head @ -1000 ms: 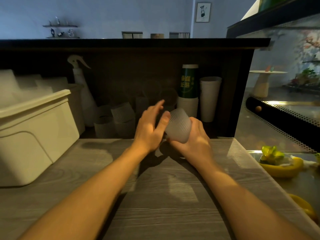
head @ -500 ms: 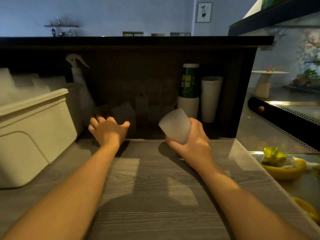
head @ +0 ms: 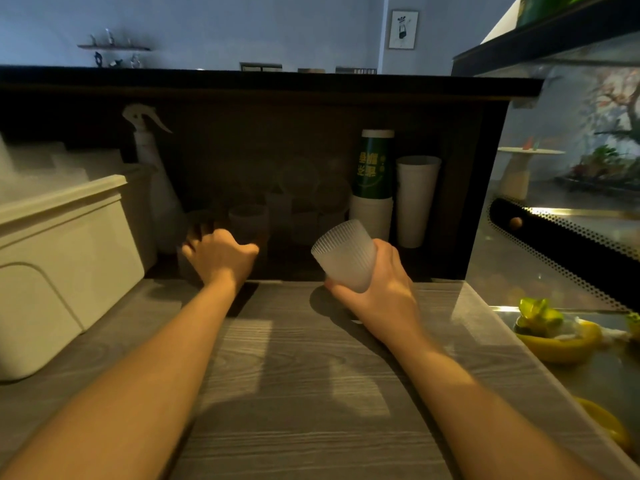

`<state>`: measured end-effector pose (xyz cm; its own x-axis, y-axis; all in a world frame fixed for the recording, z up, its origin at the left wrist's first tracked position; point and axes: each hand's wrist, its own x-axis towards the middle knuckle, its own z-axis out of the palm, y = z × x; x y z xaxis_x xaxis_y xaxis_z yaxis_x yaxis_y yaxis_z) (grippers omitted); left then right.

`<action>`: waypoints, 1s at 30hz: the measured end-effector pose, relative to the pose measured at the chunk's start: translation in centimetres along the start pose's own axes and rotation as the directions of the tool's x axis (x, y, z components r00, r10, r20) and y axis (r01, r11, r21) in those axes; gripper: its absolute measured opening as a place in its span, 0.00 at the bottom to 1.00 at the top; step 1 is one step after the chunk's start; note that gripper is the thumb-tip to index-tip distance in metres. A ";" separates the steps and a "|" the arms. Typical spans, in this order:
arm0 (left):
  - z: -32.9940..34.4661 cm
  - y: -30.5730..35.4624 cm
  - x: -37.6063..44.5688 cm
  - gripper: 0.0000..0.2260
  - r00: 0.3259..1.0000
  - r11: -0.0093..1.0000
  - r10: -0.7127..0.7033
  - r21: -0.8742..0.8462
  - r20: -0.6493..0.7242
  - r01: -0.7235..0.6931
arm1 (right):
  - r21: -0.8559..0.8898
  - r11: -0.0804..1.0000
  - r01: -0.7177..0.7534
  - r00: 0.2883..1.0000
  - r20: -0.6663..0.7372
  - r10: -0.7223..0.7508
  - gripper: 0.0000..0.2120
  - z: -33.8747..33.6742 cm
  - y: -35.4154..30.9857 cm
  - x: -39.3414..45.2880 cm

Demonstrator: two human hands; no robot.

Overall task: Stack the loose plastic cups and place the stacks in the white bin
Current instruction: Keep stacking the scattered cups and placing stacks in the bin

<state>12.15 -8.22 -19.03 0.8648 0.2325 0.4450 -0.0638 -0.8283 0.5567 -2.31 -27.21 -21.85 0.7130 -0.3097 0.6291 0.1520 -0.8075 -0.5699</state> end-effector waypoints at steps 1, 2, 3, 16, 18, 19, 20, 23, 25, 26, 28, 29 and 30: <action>-0.1 0.1 -0.1 0.19 1.000 1.000 0.008 -0.018 -0.018 -0.008 | -0.002 1.000 -0.002 1.000 0.000 0.002 0.36 0.0 0.0 0.0; -0.3 0.3 -0.2 0.20 0.999 0.999 0.015 -0.043 -0.032 -0.017 | -0.001 1.000 -0.004 1.000 0.001 0.004 0.37 0.0 0.0 0.0; -0.5 0.4 -0.2 0.22 0.999 0.997 0.030 -0.076 -0.044 -0.033 | 0.000 1.000 -0.006 1.000 0.003 0.006 0.37 0.0 0.0 0.1; -5.6 0.0 -4.6 0.26 0.903 0.678 0.428 -0.650 -0.031 -0.344 | -0.055 0.998 0.033 0.999 0.026 -0.031 0.44 0.0 -0.7 -0.1; -5.7 -0.5 -4.9 0.24 0.894 0.656 0.447 -0.693 0.036 -0.300 | -0.087 0.994 0.062 0.997 0.046 -0.059 0.43 0.0 -1.0 -0.2; -5.8 -0.7 -5.0 0.24 0.884 0.646 0.464 -0.707 0.065 -0.287 | -0.107 0.991 0.083 0.995 0.062 -0.076 0.43 0.0 -1.1 -0.2; -5.7 -0.8 -5.1 0.24 0.871 0.646 0.483 -0.708 0.090 -0.285 | -0.126 0.986 0.107 0.992 0.077 -0.097 0.43 0.0 -1.3 -0.2; -5.6 -0.5 -5.6 0.26 0.824 0.653 0.551 -0.682 0.130 -0.330 | -0.179 0.963 0.200 0.978 0.091 -0.186 0.41 0.0 -1.4 -0.4; -5.6 0.1 -5.8 0.28 0.781 0.658 0.606 -0.647 0.150 -0.386 | -0.191 0.948 0.253 0.965 0.122 -0.233 0.41 -0.1 -1.7 -0.4; -5.6 0.5 -5.9 0.29 0.755 0.659 0.634 -0.628 0.167 -0.414 | -0.188 0.943 0.276 0.957 0.145 -0.251 0.41 -0.1 -1.9 -0.5; -5.1 1.1 -6.6 0.30 0.716 0.681 0.660 -0.584 0.228 -0.442 | -0.172 0.939 0.299 0.946 0.181 -0.268 0.42 0.0 -2.3 -0.5; -4.7 1.4 -7.2 0.30 0.703 0.698 0.656 -0.573 0.273 -0.429 | -0.162 0.941 0.297 0.945 0.193 -0.265 0.42 0.0 -2.4 -0.5; -4.2 1.5 -7.7 0.30 0.689 0.712 0.648 -0.578 0.324 -0.399 | -0.153 0.944 0.292 0.945 0.202 -0.259 0.42 0.0 -2.4 -0.5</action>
<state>3.30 -9.11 -18.72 0.7157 -0.5419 0.4406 -0.6781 -0.3878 0.6244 -3.02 -25.09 -20.80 0.7719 0.0181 0.6354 0.2468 -0.9297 -0.2733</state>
